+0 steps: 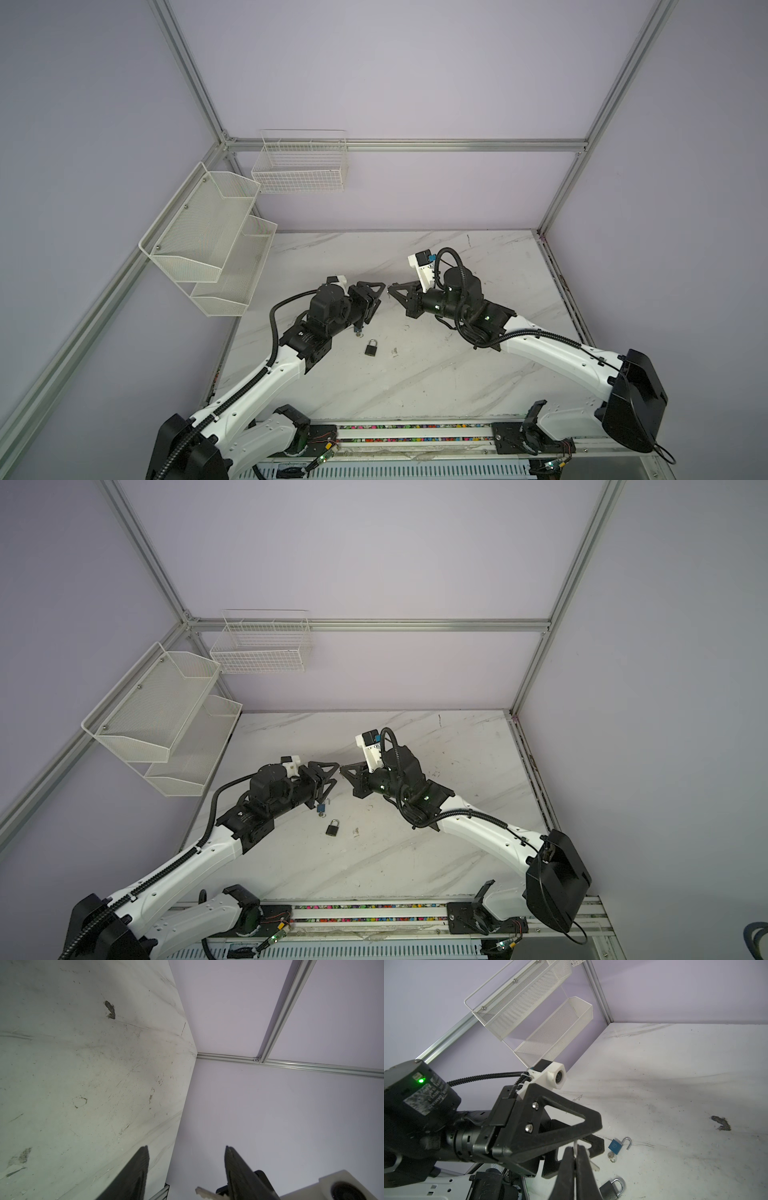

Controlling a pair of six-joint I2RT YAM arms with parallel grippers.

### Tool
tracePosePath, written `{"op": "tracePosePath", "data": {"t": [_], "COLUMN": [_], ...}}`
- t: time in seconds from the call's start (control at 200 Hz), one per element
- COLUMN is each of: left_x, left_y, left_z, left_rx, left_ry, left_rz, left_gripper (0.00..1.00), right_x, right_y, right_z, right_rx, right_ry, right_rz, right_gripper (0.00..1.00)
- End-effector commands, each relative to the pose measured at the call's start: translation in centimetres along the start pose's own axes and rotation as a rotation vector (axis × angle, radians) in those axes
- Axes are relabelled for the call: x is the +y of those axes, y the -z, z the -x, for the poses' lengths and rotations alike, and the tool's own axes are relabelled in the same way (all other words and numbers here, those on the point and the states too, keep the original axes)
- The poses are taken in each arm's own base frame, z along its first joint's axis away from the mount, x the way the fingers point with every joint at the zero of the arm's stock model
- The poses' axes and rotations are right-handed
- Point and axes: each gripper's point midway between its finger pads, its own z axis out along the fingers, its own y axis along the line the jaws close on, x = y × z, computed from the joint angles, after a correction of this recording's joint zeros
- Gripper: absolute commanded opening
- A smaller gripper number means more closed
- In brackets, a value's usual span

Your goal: Unlock with the key

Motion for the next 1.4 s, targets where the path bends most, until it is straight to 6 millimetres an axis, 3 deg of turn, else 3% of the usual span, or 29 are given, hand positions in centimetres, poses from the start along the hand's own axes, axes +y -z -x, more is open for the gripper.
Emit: {"op": "tracePosePath", "data": {"t": [0.0, 0.515, 0.57, 0.94, 1.135, 1.4], "left_x": [-5.1, -5.9, -6.2, -7.2, -6.9, -6.2], "left_y": [0.5, 1.8, 2.1, 2.4, 2.8, 3.3], "left_z": [0.0, 1.1, 1.3, 1.4, 1.7, 2.2], "left_rx": [-0.019, -0.105, -0.116, -0.122, -0.141, -0.178], "left_ry": [0.070, 0.316, 0.319, 0.352, 0.356, 0.349], "left_rz": [-0.151, -0.227, -0.241, -0.282, -0.281, -0.273], "left_gripper": [0.59, 0.68, 0.68, 0.69, 0.65, 0.50], "right_x": [0.8, 3.4, 3.1, 3.8, 3.2, 2.9], "right_y": [0.2, -0.1, -1.0, -2.0, -1.5, -0.5], "right_z": [1.0, 2.4, 1.7, 1.6, 1.1, 1.2], "right_rx": [-0.056, -0.218, -0.203, -0.222, -0.214, -0.226], "right_ry": [0.040, 0.009, 0.003, -0.001, 0.009, 0.007], "right_rz": [0.027, 0.070, 0.066, 0.101, 0.076, 0.048], "right_gripper": [0.00, 0.00, 0.00, 0.00, 0.00, 0.00]}}
